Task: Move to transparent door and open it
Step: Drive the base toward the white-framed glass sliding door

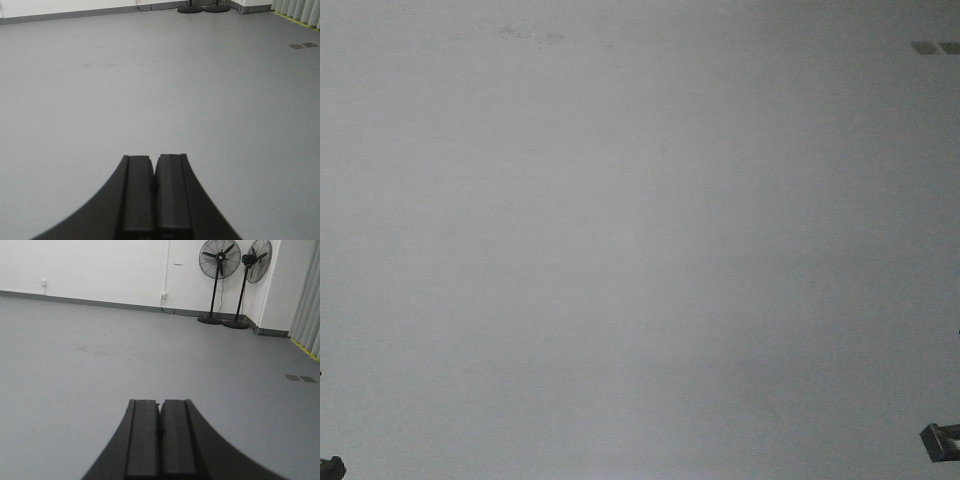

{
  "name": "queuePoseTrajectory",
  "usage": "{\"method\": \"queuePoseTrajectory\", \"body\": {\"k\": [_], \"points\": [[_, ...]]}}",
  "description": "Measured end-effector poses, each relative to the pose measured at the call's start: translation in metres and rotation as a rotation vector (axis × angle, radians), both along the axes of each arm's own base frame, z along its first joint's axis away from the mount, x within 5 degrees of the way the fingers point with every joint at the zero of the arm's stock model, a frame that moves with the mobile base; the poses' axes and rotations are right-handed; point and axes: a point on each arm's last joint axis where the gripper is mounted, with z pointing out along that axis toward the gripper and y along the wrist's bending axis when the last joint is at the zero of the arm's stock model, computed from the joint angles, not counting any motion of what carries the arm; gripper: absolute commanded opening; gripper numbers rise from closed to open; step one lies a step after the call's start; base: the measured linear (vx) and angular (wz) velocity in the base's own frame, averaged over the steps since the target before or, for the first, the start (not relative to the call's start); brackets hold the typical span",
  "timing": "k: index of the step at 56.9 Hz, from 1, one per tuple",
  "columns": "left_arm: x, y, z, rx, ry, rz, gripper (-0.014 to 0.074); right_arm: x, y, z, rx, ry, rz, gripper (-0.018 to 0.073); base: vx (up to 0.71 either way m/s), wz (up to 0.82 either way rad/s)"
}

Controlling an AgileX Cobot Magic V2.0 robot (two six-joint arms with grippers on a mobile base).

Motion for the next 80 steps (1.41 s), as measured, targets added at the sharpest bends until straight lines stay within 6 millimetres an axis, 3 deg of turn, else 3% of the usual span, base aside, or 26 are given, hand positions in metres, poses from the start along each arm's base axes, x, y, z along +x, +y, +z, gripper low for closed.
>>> {"method": "queuePoseTrajectory", "body": {"k": [80], "points": [[0.0, 0.0, 0.0, 0.0, 0.0, 0.0, -0.0003, 0.0, 0.0, 0.0, 0.0, 0.0, 0.0, -0.0001, 0.05, -0.02]]}}
